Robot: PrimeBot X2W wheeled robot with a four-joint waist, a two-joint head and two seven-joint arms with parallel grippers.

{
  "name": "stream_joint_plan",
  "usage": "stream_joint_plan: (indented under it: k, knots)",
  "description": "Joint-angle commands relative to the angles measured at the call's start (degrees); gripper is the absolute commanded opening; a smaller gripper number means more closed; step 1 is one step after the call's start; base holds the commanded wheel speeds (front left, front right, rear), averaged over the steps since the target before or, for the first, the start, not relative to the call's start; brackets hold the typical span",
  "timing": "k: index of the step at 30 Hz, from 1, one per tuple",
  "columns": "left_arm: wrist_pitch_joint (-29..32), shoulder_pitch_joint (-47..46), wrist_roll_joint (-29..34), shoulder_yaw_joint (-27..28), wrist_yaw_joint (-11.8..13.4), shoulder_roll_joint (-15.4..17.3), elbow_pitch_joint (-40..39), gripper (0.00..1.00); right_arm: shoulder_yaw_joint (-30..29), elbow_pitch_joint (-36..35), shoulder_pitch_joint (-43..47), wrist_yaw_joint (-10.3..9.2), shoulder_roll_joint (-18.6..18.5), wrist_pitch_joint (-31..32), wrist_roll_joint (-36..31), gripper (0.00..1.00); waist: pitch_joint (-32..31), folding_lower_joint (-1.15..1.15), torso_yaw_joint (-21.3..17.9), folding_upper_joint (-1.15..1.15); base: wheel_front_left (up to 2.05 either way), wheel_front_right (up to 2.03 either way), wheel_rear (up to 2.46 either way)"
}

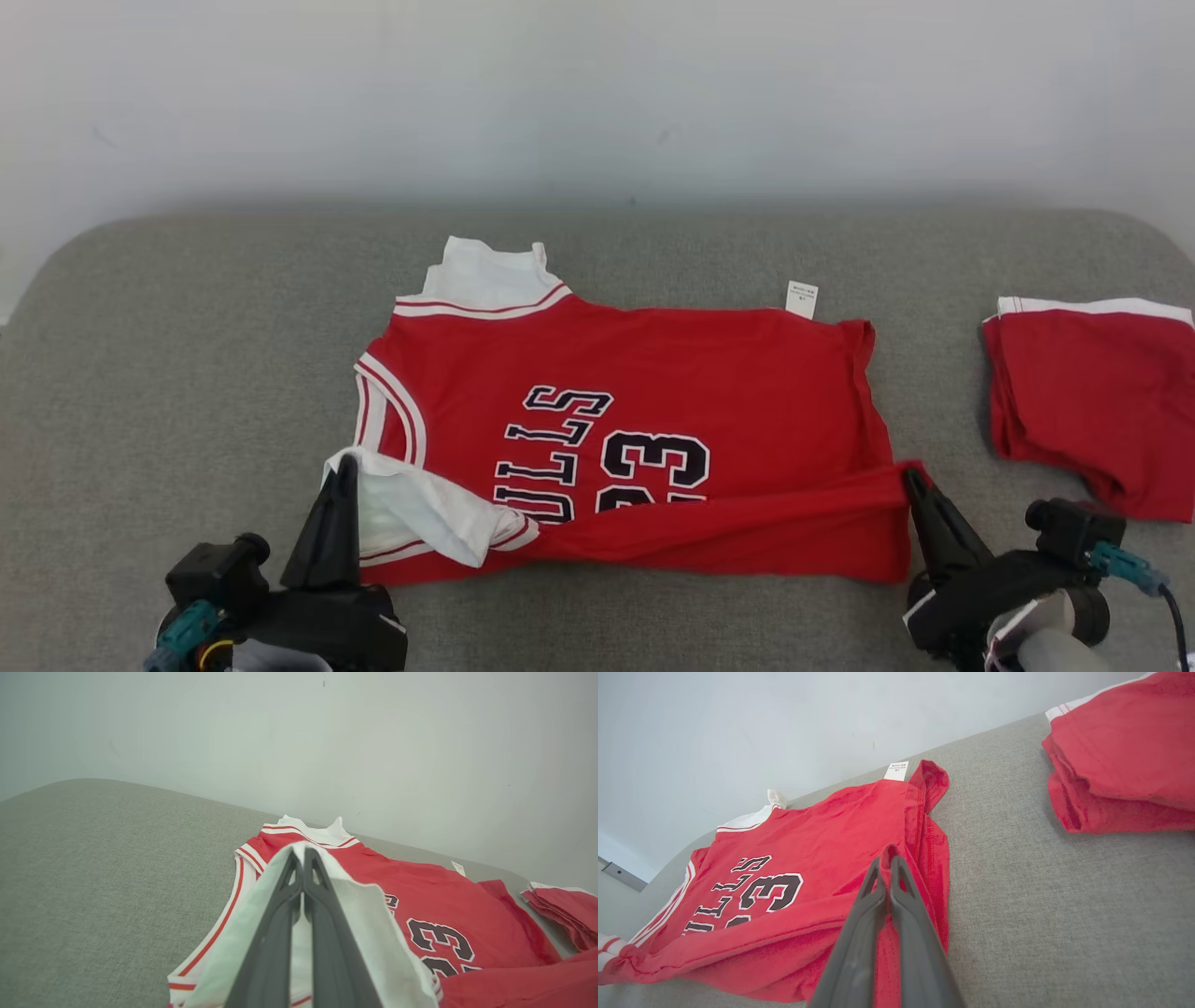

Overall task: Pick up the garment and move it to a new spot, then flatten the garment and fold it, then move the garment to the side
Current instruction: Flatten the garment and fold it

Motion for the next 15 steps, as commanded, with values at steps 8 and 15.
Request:
stream_joint_plan:
  k: [8,15]
  knots:
    - [-0.2,-5.7,6.7,5.3,0.1,-2.1,2.5,0.00,-5.3,0.1,-5.0,-0.15,3.2,0.0,-5.1,0.00,6.7,-0.02,-2.5,-0.02,0.00,0.00,0.00]
    - [-0.2,-9.7,10.0,8.6,0.1,-2.7,5.0,0.00,-7.0,1.4,-7.6,-0.15,4.6,0.0,-8.4,0.00,8.5,-0.02,-2.4,-0.02,0.00,0.00,0.00]
